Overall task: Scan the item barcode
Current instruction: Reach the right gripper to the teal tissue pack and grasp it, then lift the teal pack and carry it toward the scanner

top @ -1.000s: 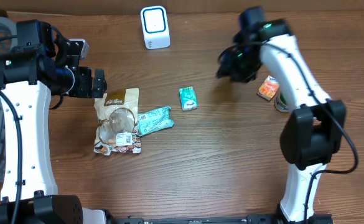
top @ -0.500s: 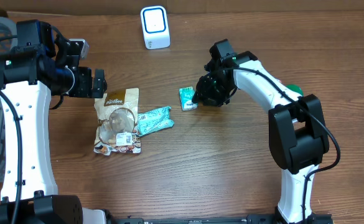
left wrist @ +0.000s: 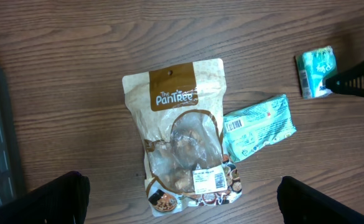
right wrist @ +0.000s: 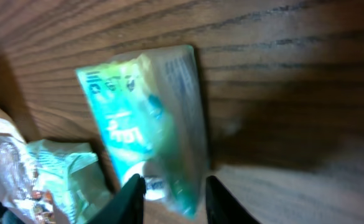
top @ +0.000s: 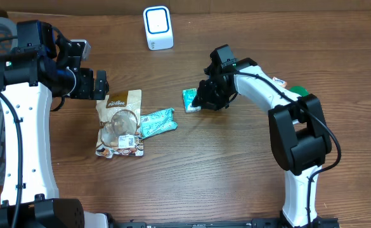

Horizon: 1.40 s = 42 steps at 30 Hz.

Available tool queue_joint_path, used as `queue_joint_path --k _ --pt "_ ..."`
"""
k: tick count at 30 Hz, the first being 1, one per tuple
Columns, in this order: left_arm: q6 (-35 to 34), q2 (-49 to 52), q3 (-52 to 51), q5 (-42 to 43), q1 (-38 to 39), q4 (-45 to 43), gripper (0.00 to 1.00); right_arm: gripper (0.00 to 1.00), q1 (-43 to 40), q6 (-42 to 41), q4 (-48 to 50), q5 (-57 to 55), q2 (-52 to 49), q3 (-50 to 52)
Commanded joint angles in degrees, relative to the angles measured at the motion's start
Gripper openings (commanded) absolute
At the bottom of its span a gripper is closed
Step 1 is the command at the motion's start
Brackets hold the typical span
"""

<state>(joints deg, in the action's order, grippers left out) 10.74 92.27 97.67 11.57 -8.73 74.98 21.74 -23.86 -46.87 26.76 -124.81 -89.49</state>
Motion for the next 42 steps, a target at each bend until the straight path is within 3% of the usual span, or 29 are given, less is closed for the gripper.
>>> queue_joint_path --k 1,6,12,20,29,42 --pt "1.07 -0.68 1.07 0.02 0.13 -0.24 1.0 0.21 0.17 -0.42 0.33 0.33 -2.1 0.42" --pt "1.07 -0.68 1.07 0.02 0.13 -0.24 1.0 0.04 0.02 -1.46 0.28 0.37 -2.23 0.39" --pt "1.07 -0.68 1.07 0.0 0.13 -0.22 1.0 0.04 -2.08 -0.61 -2.78 9.73 0.24 -0.5" --pt "1.07 -0.68 1.07 0.0 0.13 -0.22 1.0 0.04 -7.96 6.32 -2.08 38.71 8.04 -0.66" --pt "1.07 -0.68 1.07 0.0 0.13 -0.22 1.0 0.04 -11.65 6.25 6.21 63.3 9.25 -0.63" --pt "1.07 -0.68 1.07 0.0 0.13 -0.24 0.99 0.04 -11.74 -4.22 7.43 63.17 9.31 -0.68"
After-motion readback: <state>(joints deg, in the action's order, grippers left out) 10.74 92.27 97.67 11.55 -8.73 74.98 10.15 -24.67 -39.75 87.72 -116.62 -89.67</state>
